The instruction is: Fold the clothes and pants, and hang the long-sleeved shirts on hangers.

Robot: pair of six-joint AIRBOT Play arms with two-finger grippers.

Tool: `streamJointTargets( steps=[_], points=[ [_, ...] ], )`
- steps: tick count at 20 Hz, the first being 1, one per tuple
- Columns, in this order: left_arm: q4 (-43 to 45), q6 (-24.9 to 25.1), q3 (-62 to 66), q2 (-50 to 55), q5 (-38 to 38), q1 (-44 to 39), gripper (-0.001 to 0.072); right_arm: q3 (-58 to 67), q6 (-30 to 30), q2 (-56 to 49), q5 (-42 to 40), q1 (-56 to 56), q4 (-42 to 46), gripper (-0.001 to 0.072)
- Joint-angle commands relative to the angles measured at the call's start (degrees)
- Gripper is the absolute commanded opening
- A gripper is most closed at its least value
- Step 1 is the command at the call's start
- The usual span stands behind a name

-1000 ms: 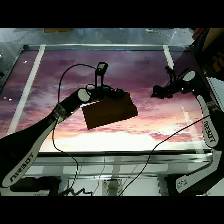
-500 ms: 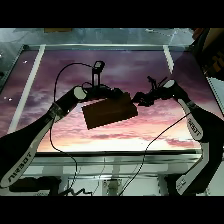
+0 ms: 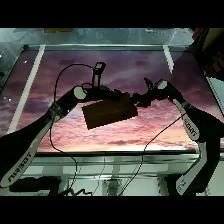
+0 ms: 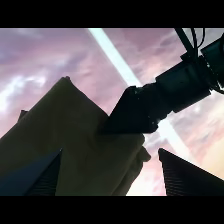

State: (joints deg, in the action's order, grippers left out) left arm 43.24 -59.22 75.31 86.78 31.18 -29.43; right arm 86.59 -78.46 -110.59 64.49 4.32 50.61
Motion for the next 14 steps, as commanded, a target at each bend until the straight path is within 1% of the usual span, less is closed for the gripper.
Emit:
streamJointTargets(
  steps=[1, 2, 3, 4, 5, 6, 7, 8, 9, 10, 13, 14],
  points=[
    [0.11, 0.04, 0.0, -0.04, 0.13, 0.26, 0.0701, -0.04, 0.15, -2.82, 5.79, 1.01, -4.46, 0.0666],
    [0.96, 0.04, 0.0, -0.04, 0.11, 0.59, 0.0701, -0.04, 1.05, -3.72, 6.03, 1.97, -5.7, 0.0665],
    [2.62, 0.04, 0.0, -0.04, 0.13, 0.92, 0.07, -0.04, 2.51, -4.22, 5.88, 3.04, -6.67, 0.0648],
    [4.46, 0.02, 0.0, -0.04, 0.15, 1.38, 0.07, -0.04, 3.74, -4.48, 5.35, 4.17, -7.61, 0.0579],
    [6.25, 0.04, 0.0, -0.07, 0.17, 1.97, 0.07, -0.04, 5.57, -4.46, 3.82, 5.42, -8.22, 0.0502],
    [8.24, 0.04, 0.0, -0.11, 0.17, 2.75, 0.0701, -0.02, 7.56, -4.42, 2.23, 6.47, -8.85, 0.0401],
    [10.51, 0.04, 0.0, -0.24, 0.22, 3.65, 0.07, -0.02, 9.68, -4.42, 0.46, 7.37, -9.27, 0.026],
    [13.86, 0.04, 0.02, -0.57, 0.76, 4.72, 0.07, 0.35, 12.7, -4.42, -0.39, 7.82, -9.51, 0.0147],
    [18.14, 0.02, 0.02, -1.25, 2.19, 5.86, 0.07, 1.33, 15.3, -4.35, 0.02, 7.87, -9.53, 0.008],
    [22.75, 0.02, 0.02, -2.1, 4.5, 6.99, 0.0699, 2.73, 15.58, -4.0, 1.01, 7.67, -9.33, 0.0011],
    [37.16, 0.0, 0.02, -6.23, 15.45, 10.54, 0.069, 7.96, 15.52, -1.25, 4.81, 5.46, -9.22, 0.0012],
    [41.2, 0.0, 0.02, -7.87, 19.23, 11.43, 0.0668, 10.05, 15.04, 0.15, 6.34, 4.33, -9.18, 0.0012]
  ],
)
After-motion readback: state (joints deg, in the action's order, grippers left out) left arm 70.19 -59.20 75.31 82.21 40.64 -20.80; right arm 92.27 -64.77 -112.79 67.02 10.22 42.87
